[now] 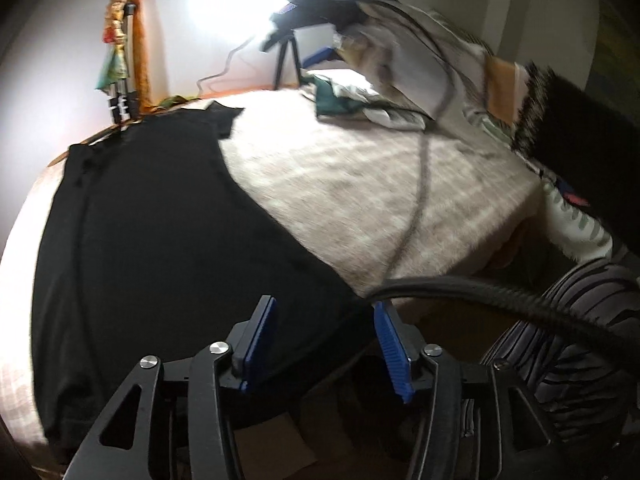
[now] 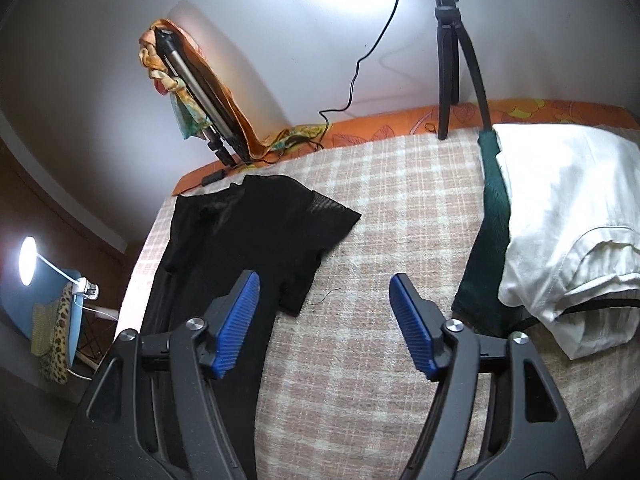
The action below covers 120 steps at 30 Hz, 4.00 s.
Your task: Fold small clothes
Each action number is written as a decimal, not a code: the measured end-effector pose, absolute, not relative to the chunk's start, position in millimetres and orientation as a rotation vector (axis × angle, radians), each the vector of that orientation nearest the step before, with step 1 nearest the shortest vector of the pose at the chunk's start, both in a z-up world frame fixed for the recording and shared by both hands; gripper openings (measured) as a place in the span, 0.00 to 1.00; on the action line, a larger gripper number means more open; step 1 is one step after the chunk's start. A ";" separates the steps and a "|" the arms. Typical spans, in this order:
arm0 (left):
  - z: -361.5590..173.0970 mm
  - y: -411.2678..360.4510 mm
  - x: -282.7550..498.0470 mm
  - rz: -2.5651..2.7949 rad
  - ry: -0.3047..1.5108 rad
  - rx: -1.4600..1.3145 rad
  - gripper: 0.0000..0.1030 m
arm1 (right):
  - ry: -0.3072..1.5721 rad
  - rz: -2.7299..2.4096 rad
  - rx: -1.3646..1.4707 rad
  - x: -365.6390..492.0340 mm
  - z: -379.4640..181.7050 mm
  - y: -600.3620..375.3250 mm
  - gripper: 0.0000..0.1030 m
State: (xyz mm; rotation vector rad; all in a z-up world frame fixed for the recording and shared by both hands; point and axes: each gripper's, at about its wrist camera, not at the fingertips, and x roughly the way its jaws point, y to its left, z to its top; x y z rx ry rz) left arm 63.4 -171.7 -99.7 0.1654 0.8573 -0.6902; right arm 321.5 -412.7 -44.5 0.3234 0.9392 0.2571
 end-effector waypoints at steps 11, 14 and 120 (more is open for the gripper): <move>-126.9 -200.8 55.6 -0.689 0.865 0.246 0.55 | 1.027 0.302 0.313 362.2 -96.0 -380.4 0.69; -130.1 -199.9 58.5 -0.678 0.857 0.250 0.40 | 1.035 0.293 0.315 373.5 -107.1 -373.3 0.69; -135.1 66.6 63.1 -0.292 1.022 -0.135 0.13 | 1.171 0.562 -0.025 79.5 -129.4 -168.8 0.23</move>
